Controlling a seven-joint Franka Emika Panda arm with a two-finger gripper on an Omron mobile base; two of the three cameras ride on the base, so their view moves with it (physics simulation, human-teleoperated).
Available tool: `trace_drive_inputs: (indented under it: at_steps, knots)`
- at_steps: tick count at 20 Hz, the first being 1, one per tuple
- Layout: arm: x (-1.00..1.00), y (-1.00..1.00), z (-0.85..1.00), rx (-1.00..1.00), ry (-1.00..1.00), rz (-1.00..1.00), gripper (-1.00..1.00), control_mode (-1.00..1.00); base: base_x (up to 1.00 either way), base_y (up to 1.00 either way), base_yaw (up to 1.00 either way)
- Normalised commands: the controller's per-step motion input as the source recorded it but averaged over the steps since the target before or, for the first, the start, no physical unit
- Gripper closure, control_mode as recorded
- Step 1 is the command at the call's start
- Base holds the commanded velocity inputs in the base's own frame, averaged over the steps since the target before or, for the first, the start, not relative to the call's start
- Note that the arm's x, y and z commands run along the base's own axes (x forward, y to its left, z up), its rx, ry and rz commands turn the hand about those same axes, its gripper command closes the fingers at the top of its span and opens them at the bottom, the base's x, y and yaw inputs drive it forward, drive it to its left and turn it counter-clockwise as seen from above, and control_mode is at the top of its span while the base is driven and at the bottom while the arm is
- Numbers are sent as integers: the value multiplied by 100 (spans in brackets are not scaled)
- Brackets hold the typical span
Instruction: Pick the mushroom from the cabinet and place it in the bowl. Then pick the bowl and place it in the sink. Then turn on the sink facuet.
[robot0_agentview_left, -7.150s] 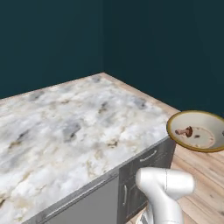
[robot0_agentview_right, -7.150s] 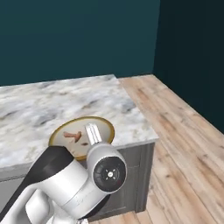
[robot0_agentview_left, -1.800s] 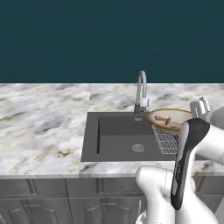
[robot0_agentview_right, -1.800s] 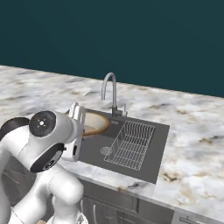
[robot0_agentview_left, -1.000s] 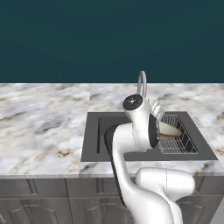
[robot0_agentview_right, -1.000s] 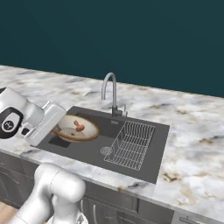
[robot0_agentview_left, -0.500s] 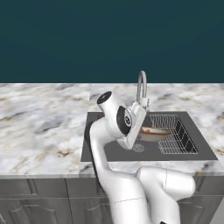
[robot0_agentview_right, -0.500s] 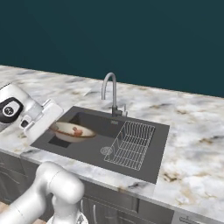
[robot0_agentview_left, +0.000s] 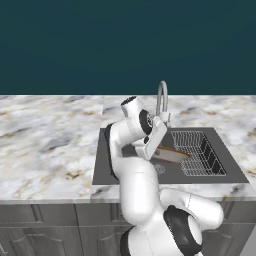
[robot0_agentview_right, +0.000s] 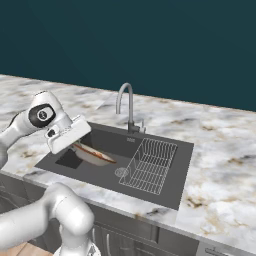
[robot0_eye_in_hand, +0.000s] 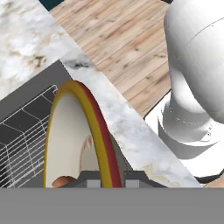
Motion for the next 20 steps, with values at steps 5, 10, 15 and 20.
trace_drive_inputs:
  at_steps: [5, 10, 15, 20]
  knots:
    - [84, 34, -55, -3, -24, -52, 100, -100, 0, 0, 0]
    - [84, 55, -64, -7, -27, -51, 100, -100, 0, 0, 0]
    - [63, 46, -65, -9, -24, -54, 100, -100, 0, 0, 0]
    - [49, 40, -38, -9, -6, -64, 100, -100, 0, 0, 0]
